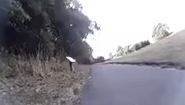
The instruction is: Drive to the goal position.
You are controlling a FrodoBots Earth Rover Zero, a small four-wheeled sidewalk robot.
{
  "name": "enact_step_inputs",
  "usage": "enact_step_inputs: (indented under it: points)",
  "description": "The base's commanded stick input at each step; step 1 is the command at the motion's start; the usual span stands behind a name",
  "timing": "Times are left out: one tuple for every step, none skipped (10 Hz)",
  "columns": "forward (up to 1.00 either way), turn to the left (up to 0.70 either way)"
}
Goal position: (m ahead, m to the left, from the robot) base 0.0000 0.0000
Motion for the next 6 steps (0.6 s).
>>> enact_step_inputs:
  points:
    - [-0.45, 0.0]
    - [-0.45, 0.0]
    - [0.0, 0.0]
    - [0.0, 0.0]
    - [0.0, 0.0]
    - [0.0, 0.0]
